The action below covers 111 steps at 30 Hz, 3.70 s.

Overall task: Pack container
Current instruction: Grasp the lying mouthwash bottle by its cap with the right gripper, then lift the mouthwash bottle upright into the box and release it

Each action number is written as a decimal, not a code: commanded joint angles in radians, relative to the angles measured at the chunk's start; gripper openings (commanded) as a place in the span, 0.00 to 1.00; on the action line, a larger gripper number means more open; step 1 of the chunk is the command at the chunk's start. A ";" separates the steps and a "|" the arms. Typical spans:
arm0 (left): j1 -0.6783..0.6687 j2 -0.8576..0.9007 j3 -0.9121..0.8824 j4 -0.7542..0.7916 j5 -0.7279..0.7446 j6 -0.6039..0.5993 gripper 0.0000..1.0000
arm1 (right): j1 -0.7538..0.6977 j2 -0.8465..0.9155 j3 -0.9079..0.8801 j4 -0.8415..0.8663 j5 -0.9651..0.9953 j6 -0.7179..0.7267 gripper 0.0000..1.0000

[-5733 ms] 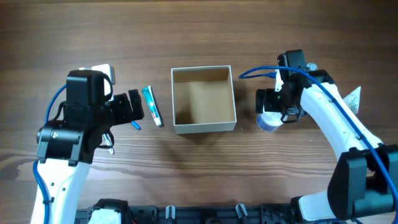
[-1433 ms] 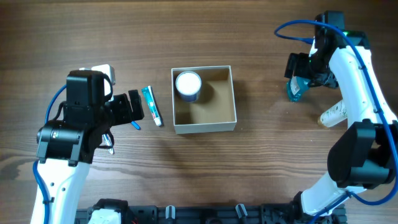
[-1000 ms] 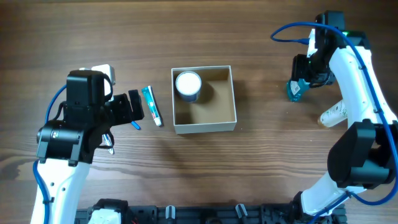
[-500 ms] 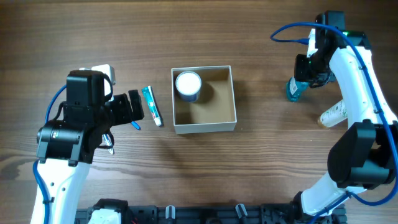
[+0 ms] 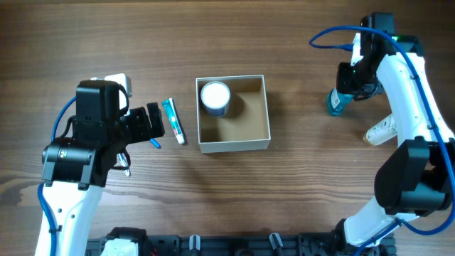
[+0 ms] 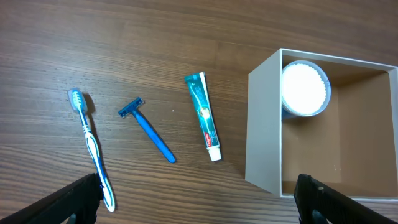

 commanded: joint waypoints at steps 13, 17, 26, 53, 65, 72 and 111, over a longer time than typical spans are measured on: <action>-0.005 0.002 0.018 0.000 0.011 -0.009 1.00 | 0.398 -0.236 0.408 -0.241 0.014 0.109 0.04; -0.005 0.002 0.018 -0.001 0.011 -0.009 1.00 | 0.542 -0.213 0.408 -0.193 0.014 0.222 0.04; -0.005 0.002 0.018 -0.001 0.011 -0.009 1.00 | 0.623 -0.136 0.408 -0.161 0.095 0.275 0.04; -0.005 0.002 0.018 -0.004 0.011 -0.009 1.00 | 0.399 -0.136 0.406 -0.278 0.119 0.566 0.44; -0.005 0.002 0.018 -0.004 0.011 -0.009 1.00 | 0.146 -0.136 0.081 -0.167 -0.080 0.685 0.96; -0.005 0.002 0.018 -0.004 0.011 -0.009 1.00 | 0.120 -0.134 -0.260 0.156 -0.150 0.742 0.88; -0.005 0.002 0.018 -0.004 0.011 -0.009 1.00 | 0.117 0.145 -0.367 0.419 -0.105 0.992 0.47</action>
